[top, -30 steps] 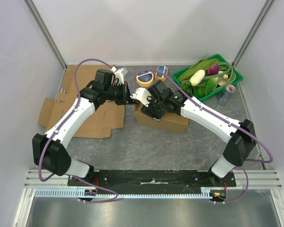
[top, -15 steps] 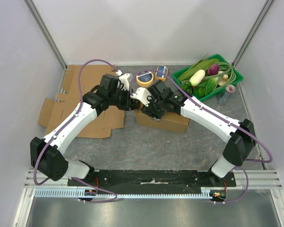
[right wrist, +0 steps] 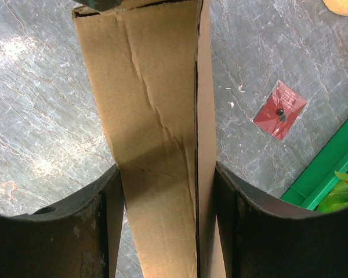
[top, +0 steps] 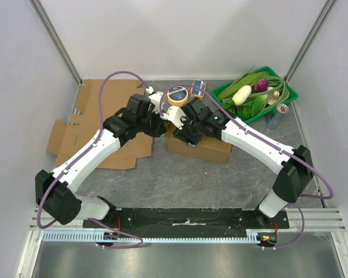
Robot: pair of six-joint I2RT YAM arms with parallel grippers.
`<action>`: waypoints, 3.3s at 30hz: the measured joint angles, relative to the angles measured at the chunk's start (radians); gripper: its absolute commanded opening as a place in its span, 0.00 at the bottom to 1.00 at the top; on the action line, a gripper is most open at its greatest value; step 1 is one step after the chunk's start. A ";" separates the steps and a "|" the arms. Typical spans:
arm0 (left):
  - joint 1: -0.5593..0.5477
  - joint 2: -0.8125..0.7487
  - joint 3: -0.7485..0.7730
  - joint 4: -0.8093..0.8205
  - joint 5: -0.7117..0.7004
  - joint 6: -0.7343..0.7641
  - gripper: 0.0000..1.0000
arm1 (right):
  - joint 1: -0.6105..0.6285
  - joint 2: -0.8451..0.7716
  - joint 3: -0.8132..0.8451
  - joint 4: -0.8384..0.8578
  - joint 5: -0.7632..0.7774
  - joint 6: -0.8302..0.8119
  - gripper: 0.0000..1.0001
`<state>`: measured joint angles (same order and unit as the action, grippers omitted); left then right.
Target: Fold the paper box
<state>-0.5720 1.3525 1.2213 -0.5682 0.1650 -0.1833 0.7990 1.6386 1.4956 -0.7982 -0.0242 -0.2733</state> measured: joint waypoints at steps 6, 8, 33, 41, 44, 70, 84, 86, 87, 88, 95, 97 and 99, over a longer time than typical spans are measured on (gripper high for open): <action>-0.004 -0.003 -0.006 0.006 -0.009 0.046 0.03 | -0.003 0.001 0.000 0.002 -0.001 0.001 0.54; -0.006 -0.010 -0.019 0.022 -0.007 0.050 0.05 | -0.003 0.001 0.000 0.003 -0.002 0.000 0.54; -0.011 0.029 -0.046 0.111 -0.029 -0.029 0.02 | -0.022 -0.099 -0.049 0.022 0.051 0.357 0.98; -0.011 0.050 -0.008 0.072 -0.031 -0.029 0.02 | -0.251 -0.525 -0.116 -0.176 0.168 0.644 0.94; -0.012 0.068 0.021 0.039 -0.030 -0.029 0.02 | -0.248 -0.655 -0.168 -0.269 0.158 0.708 0.89; -0.012 0.092 0.065 -0.022 -0.024 -0.028 0.02 | -0.246 -0.649 -0.375 -0.141 0.238 0.670 0.00; 0.002 0.092 0.070 -0.037 -0.050 -0.027 0.02 | -0.357 -0.566 -0.261 -0.167 0.045 0.955 0.00; 0.002 0.092 0.070 -0.037 -0.050 -0.027 0.02 | -0.408 -0.566 -0.264 -0.163 -0.014 0.981 0.00; 0.002 0.092 0.070 -0.037 -0.049 -0.027 0.02 | -0.431 -0.568 -0.268 -0.158 -0.050 0.992 0.00; 0.002 0.092 0.070 -0.037 -0.048 -0.027 0.02 | -0.465 -0.570 -0.276 -0.150 -0.091 1.002 0.00; -0.003 0.092 0.070 -0.036 -0.032 -0.027 0.02 | -0.591 -0.575 -0.331 -0.109 -0.259 1.036 0.00; -0.003 0.092 0.070 -0.036 -0.032 -0.027 0.02 | -0.592 -0.577 -0.332 -0.108 -0.264 1.022 0.00; -0.003 0.092 0.070 -0.036 -0.030 -0.027 0.02 | -0.592 -0.577 -0.332 -0.117 -0.262 0.983 0.00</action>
<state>-0.5747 1.4448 1.2911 -0.6044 0.1349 -0.2108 0.2073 1.0615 1.1633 -0.9157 -0.2863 0.7094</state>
